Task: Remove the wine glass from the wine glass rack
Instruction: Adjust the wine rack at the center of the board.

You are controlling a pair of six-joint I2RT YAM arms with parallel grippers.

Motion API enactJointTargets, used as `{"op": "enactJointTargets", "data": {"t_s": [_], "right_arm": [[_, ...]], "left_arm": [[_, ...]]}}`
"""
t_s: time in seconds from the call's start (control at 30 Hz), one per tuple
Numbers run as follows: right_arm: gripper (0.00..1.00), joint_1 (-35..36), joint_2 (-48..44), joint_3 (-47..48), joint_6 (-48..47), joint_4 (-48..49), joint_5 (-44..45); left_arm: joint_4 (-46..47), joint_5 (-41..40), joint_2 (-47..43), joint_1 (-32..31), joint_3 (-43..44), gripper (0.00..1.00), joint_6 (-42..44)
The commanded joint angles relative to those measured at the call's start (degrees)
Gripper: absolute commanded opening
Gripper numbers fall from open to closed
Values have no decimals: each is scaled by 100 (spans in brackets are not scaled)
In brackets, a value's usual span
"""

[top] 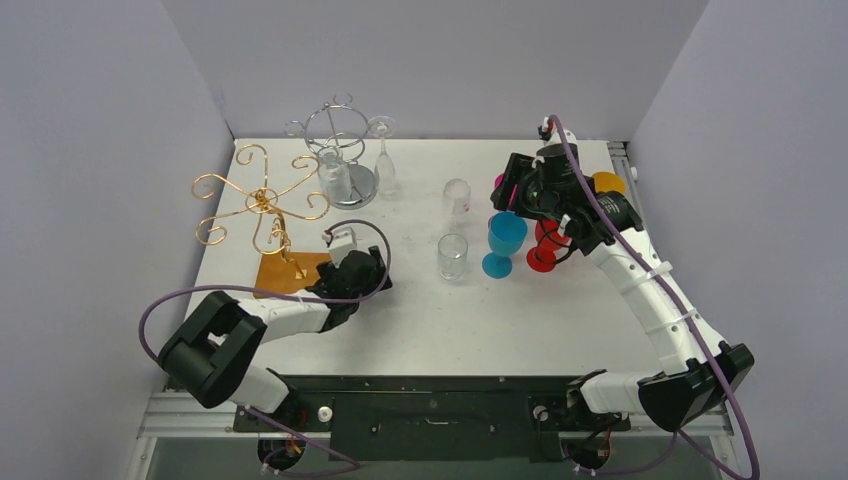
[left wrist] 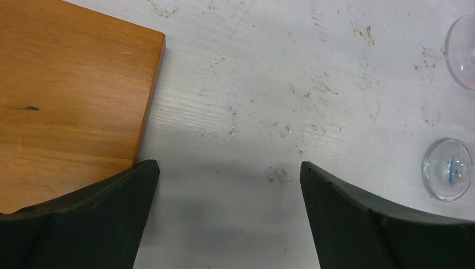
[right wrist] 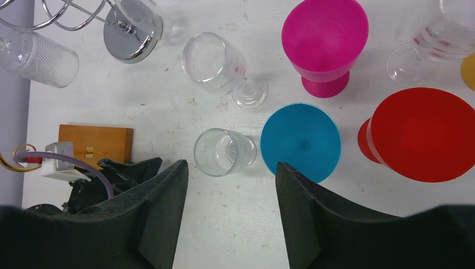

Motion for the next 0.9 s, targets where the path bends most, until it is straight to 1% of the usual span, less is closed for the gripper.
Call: {"op": "enactJointTargets", "data": {"t_s": [0.0,0.17,0.3,0.43,0.7,0.87], "right_arm": [[55,41,21,-70,-80,145,-12],[55,61,-22,-104,-86,143,-6],[55,74,-43,-133,-94,139,-12],[55,94,-79,-152,-97,129,-13],[55,120,-161,-197,-120,73,-7],[55,120,-225,-220,-152,47,-13]], "left_arm": [[-245,20,-190,424,-66,96,-209],[-391,146,-540,959,-314,96,-256],[-559,310,-861,1581,-438,96,-313],[-700,477,-1145,2048,-505,96,-426],[-810,751,-1329,2694,-475,96,-739],[-775,897,-1355,2807,-426,96,-820]]}}
